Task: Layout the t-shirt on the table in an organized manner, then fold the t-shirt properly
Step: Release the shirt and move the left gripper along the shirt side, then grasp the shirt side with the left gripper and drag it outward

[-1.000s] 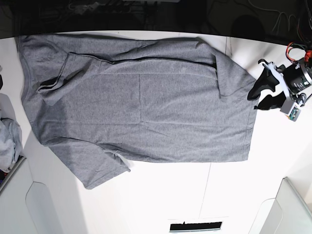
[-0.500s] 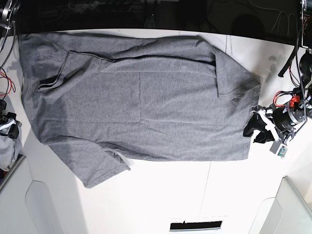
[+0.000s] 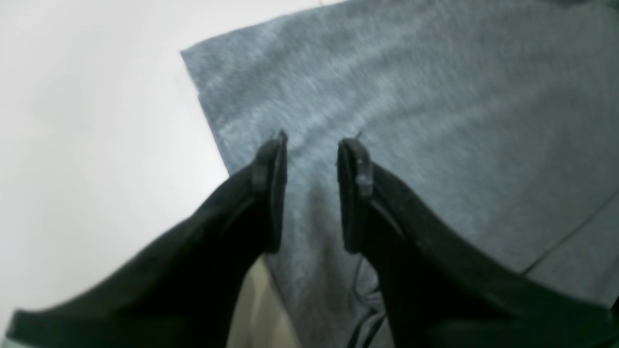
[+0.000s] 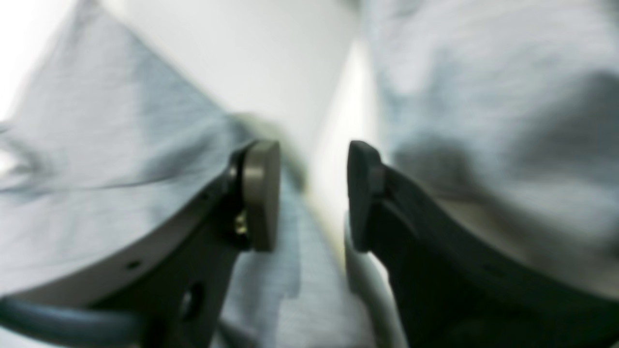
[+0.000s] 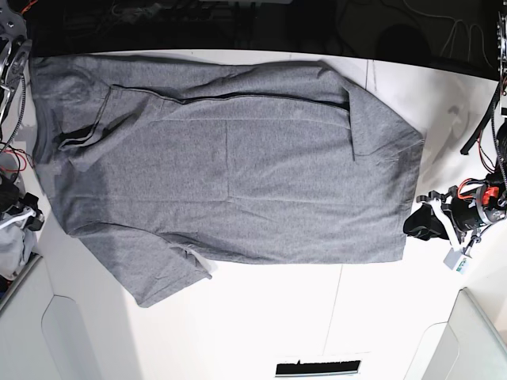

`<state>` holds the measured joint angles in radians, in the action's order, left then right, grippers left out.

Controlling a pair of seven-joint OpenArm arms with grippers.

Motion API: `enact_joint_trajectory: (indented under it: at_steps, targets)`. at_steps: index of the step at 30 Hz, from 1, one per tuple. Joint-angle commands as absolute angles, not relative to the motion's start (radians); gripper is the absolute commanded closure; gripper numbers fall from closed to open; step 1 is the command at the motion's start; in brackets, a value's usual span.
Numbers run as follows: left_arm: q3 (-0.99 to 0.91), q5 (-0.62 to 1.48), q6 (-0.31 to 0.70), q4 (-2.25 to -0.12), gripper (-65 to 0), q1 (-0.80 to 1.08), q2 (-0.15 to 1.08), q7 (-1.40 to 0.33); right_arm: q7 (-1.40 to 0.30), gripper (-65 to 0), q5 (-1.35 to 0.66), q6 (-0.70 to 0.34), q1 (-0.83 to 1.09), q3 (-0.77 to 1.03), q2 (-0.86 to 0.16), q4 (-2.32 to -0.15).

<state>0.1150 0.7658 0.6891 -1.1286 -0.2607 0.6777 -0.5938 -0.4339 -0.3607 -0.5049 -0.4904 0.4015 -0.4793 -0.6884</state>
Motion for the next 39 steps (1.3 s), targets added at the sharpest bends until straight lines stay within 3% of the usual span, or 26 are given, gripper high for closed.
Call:
enact_joint_trajectory:
  at_steps: [1,8,12,14,19,39]
  targets:
    - [0.104,0.798,0.698,-1.19,-18.9,-0.26,0.713,-0.591,-0.424,-23.2,-0.387,-0.525,-0.517,0.403,-0.501,-0.706]
    - [0.089,0.801,0.698,-1.555,-19.4,0.004,0.731,-0.699,-0.503,-23.2,-0.49,-0.548,-0.517,0.403,-0.501,-0.728]
    - [0.066,0.657,0.584,-1.676,-34.7,0.133,0.673,-0.673,-0.517,-23.2,-0.494,-0.548,-0.517,0.403,-0.501,-0.752]
    - [0.065,0.582,0.535,-1.703,-38.1,0.171,0.635,-0.649,-0.517,-23.2,-0.495,-0.548,-0.517,0.403,-0.501,-0.756]
    - [0.065,0.421,0.417,-1.707,-38.1,0.186,0.547,-0.609,-0.517,-23.2,-0.495,-0.548,-0.517,0.403,-0.501,-0.756]
    - [0.065,0.332,0.389,-1.602,-37.7,0.186,0.482,-0.518,-0.517,-23.2,-0.498,-0.548,-0.517,0.403,-0.501,-0.756]
